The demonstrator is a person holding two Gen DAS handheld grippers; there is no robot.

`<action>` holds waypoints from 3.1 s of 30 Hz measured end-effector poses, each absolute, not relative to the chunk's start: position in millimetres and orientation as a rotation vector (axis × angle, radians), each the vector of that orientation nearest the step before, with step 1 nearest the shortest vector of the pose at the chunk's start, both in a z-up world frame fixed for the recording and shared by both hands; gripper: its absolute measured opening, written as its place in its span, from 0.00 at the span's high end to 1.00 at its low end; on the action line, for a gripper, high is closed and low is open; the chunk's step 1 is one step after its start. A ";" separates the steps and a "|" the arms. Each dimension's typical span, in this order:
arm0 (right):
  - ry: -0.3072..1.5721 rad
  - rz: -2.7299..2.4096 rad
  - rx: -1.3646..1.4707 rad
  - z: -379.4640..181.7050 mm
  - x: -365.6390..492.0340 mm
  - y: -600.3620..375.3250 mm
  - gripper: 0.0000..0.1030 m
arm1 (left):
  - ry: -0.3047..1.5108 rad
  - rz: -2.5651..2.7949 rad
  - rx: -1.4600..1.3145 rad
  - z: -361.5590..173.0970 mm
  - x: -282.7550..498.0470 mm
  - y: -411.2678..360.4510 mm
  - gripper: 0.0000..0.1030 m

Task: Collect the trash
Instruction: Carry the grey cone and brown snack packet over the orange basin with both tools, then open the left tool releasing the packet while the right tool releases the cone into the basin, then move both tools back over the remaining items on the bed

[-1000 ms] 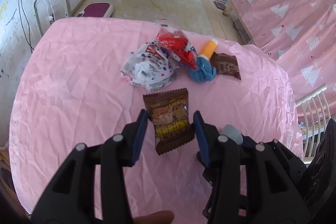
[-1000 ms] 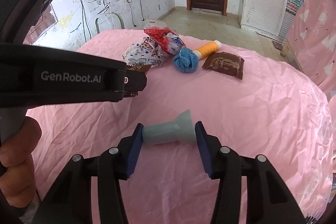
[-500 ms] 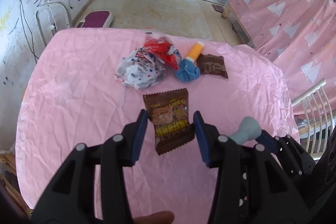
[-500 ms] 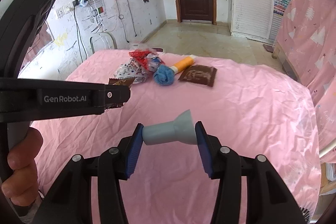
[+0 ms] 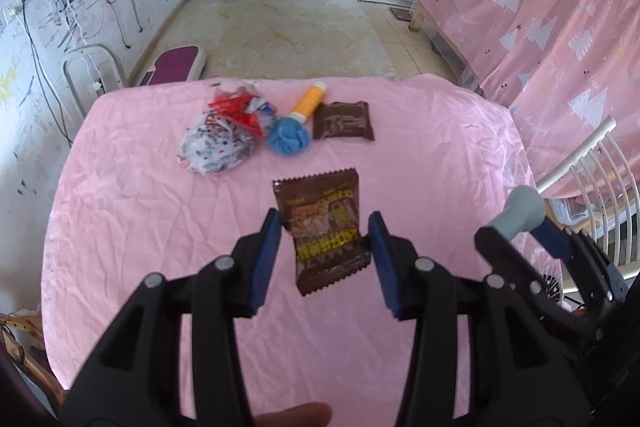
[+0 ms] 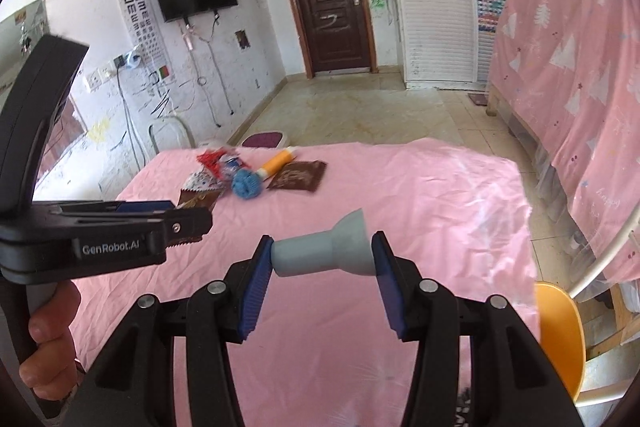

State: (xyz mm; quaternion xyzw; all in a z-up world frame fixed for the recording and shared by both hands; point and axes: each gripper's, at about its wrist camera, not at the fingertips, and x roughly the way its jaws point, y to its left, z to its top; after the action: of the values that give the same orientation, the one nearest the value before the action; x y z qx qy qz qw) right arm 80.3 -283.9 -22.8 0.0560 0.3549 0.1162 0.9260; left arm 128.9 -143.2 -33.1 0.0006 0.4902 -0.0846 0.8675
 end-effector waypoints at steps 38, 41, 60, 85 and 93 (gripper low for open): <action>0.618 -0.077 0.343 -46.7 -17.3 -514.1 0.61 | 0.985 -0.559 0.223 -33.1 67.0 -367.7 0.58; 0.619 -0.086 0.352 -50.8 -20.4 -521.0 0.61 | 0.986 -0.626 0.204 -34.2 65.1 -380.2 0.58; 0.621 -0.127 0.374 -62.6 -33.4 -544.5 0.61 | 0.946 -0.669 0.262 -34.5 55.1 -426.7 0.49; 0.654 -0.094 0.246 -25.1 9.8 -468.6 0.58 | 0.877 -0.607 0.113 -2.8 75.0 -323.1 0.49; 0.660 -0.050 0.166 -6.1 35.8 -412.4 0.58 | 0.861 -0.557 0.033 4.8 90.9 -261.4 0.48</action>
State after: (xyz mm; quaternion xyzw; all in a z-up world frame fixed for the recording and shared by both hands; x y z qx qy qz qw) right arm 35.8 -412.4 -6.1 0.0812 0.3235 -0.0246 0.9424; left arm 90.9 -261.4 4.8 0.0159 0.4118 -0.2664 0.8713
